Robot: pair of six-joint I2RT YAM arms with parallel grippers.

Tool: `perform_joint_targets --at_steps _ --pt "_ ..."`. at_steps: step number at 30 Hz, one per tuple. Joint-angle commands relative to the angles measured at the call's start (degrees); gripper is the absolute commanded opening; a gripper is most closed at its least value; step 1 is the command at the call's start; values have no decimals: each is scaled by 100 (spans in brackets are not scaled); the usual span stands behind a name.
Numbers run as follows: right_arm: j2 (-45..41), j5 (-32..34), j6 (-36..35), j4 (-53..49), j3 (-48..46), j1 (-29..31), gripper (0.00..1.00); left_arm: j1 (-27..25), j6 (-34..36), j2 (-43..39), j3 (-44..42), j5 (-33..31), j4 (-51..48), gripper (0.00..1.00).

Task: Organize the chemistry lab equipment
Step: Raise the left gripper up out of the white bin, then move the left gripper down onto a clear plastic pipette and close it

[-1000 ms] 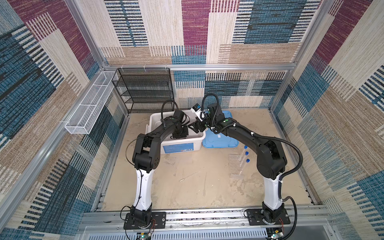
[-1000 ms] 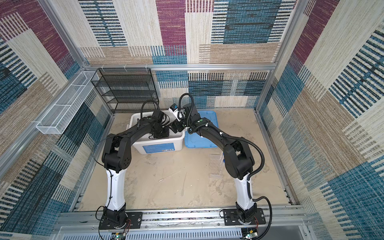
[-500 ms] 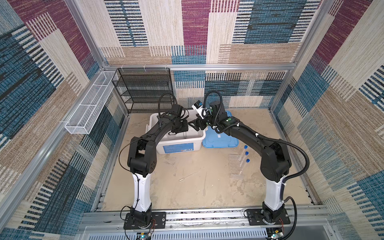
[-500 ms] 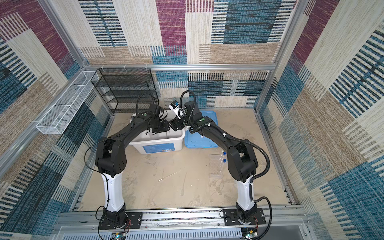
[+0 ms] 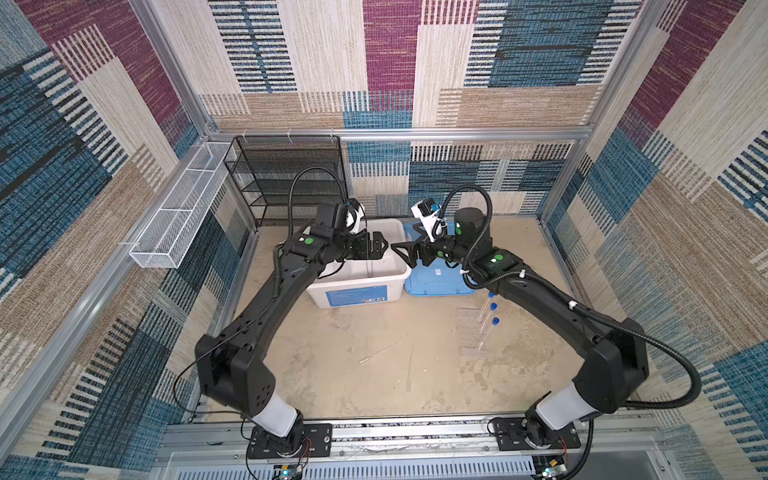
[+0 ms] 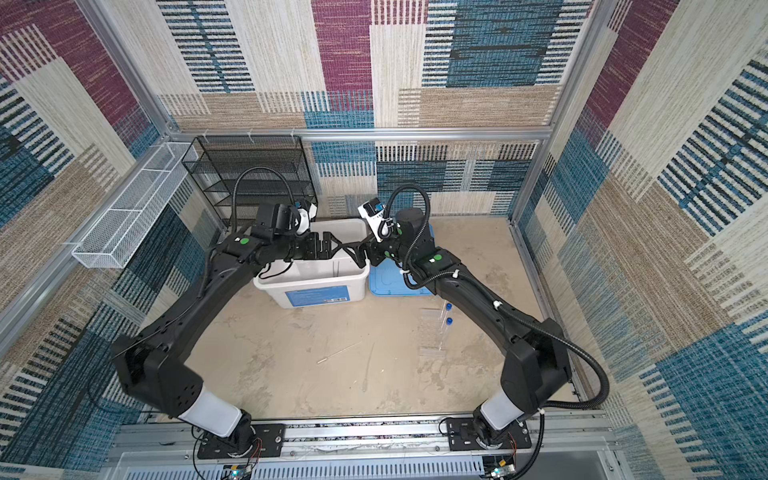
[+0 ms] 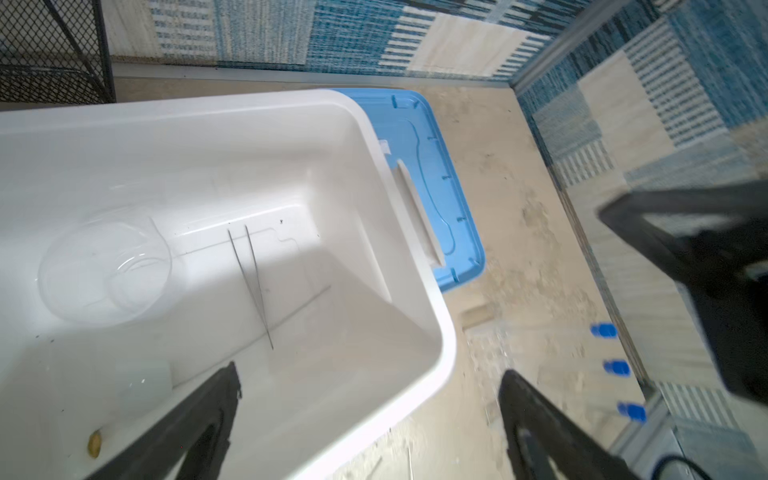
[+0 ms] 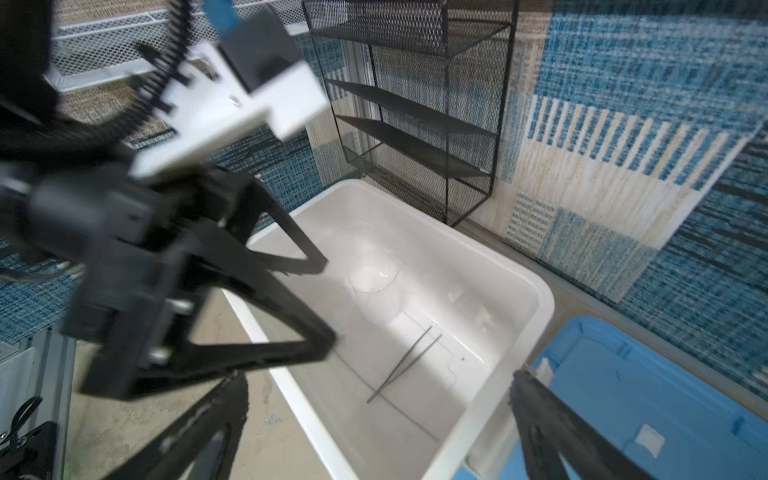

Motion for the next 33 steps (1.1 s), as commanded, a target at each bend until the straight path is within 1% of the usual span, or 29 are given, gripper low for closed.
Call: perform_joint_targets --at_steps 1,3,6,8,10,12,15,16,18,21,23,26,28,29,31,33 --pt "-577 79 192 -61 -605 18 99 5 1100 -799 -615 361 -11 96" --pt "-1003 15 269 -96 -1099 13 99 -3 1545 -1313 -1110 623 -98 94" --pt "-1557 -139 503 -88 -1808 20 99 -68 1901 -1803 -1838 579 -384 91" --pt "-1808 -221 642 -126 -2184 18 100 -140 1760 -1989 -2243 392 -477 88" --pt "-1978 -320 783 -175 -2495 20 99 -238 1435 -2105 -2674 321 -389 83" --pt "-2082 -311 894 -184 -2749 42 97 -398 1084 -2101 -3018 36 -218 80" --pt "-2139 -233 970 -241 -2980 90 95 -726 691 -1831 -3425 -534 -64 76" --pt "-2149 -213 976 -270 -3024 107 95 -817 616 -1730 -3551 -635 39 76" --pt "-2168 -202 982 -256 -3114 134 94 -1010 511 -1479 -3901 -801 426 70" --pt "-2161 -228 998 -233 -3135 178 93 -1241 283 -1078 -4112 -985 719 67" --pt "-2159 -260 989 -208 -3163 213 92 -1374 70 -860 -4267 -1123 968 64" --pt "-2105 -269 981 -156 -3199 254 92 -1573 -58 -661 -4475 -1063 1378 60" --pt "-2051 -272 962 -175 -3171 274 92 -1707 -59 -538 -4466 -1203 1369 59" --pt "-2031 -280 949 -174 -3165 283 92 -1765 -58 -490 -4465 -1348 1327 55" --pt "-2010 -295 914 -176 -3138 293 91 -1836 -72 -361 -4446 -1668 1229 54" --pt "-1992 -291 880 -183 -3113 293 92 -1867 -56 -234 -4447 -1730 1198 50"
